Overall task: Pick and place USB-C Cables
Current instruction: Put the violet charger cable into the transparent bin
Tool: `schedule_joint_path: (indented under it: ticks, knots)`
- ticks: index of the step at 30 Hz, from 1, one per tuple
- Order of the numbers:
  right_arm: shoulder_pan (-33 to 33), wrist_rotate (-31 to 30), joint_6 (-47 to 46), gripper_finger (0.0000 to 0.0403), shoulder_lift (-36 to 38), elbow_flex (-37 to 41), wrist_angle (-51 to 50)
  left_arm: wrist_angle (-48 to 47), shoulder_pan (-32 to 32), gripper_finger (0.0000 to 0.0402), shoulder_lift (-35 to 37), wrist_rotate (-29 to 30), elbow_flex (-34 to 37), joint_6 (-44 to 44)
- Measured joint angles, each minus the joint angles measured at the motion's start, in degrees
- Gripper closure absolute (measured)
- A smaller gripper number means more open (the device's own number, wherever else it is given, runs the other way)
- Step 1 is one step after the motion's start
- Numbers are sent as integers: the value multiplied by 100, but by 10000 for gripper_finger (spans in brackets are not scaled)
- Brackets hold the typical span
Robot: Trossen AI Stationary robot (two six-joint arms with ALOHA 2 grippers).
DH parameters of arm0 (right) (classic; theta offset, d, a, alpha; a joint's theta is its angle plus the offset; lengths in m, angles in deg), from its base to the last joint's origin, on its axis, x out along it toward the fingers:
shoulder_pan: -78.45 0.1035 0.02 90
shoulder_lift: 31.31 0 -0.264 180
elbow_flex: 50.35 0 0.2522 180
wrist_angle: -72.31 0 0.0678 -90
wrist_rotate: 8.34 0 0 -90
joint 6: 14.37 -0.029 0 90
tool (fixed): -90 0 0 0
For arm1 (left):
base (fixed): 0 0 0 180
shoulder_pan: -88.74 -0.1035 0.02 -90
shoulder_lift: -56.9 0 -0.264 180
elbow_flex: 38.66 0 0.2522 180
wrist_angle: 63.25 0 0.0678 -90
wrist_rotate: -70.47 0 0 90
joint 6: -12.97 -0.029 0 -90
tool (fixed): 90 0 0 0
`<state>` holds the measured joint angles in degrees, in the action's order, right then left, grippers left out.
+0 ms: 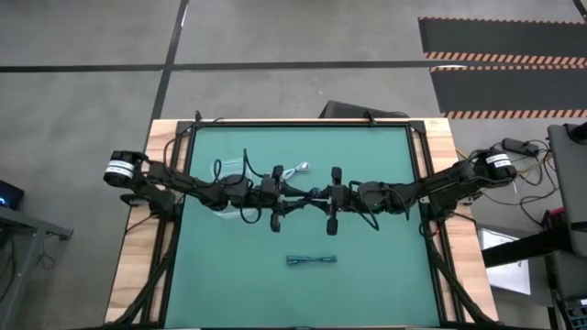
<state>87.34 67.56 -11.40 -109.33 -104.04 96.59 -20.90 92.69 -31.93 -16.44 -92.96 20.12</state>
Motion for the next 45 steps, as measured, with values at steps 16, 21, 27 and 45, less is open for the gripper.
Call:
schedule_joint_path:
  ticks: [16, 21, 27, 45]
  knots:
    - [9, 141, 5, 375, -4, -2, -79, -24, -13, 303, 0, 428, 0, -312]
    - [7, 113, 10, 375, -4, -4, -83, -22, -13, 303, 0, 478, 0, -329]
    - [-25, 180, 35, 375, -4, -4, -100, 2, -15, 303, -78, 272, 0, -306]
    - [-66, 515, 5, 375, -7, -4, -177, -10, -13, 305, -339, 25, -89, 49]
